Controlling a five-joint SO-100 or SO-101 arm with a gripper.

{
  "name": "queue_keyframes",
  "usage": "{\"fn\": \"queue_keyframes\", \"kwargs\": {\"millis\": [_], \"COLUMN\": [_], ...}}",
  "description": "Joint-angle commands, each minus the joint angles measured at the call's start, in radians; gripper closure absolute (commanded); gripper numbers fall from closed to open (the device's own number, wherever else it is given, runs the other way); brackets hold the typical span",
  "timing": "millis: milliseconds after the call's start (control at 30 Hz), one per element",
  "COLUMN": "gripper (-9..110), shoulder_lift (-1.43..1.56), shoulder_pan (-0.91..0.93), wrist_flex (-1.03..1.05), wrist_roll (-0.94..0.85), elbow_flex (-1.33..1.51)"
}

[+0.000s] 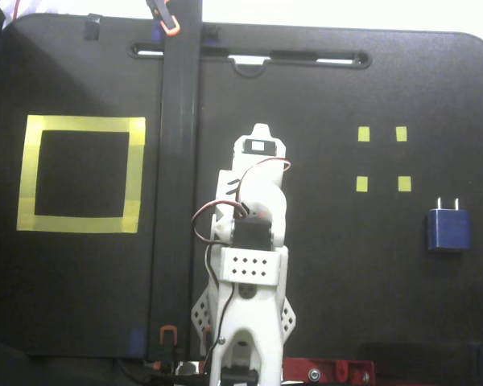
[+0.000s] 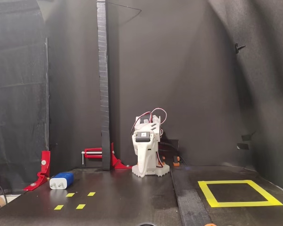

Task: Grasp the block and place it in the designated area.

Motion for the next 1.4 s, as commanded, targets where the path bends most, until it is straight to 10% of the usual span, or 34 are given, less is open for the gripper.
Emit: {"fn": "queue_keyframes", "kwargs": {"millis": [0,533,1367], "gripper": [101,101,101], "shoulder_lift": [0.005,0.005,0.005], "shoulder_pan": [-0.002,-0.003,-0.009], "wrist_flex": [0.002,-0.028,-0.778], "wrist_roll": [0.003,-0.028,-0.032], "elbow_flex": [0.006,0.006,0.006]}}
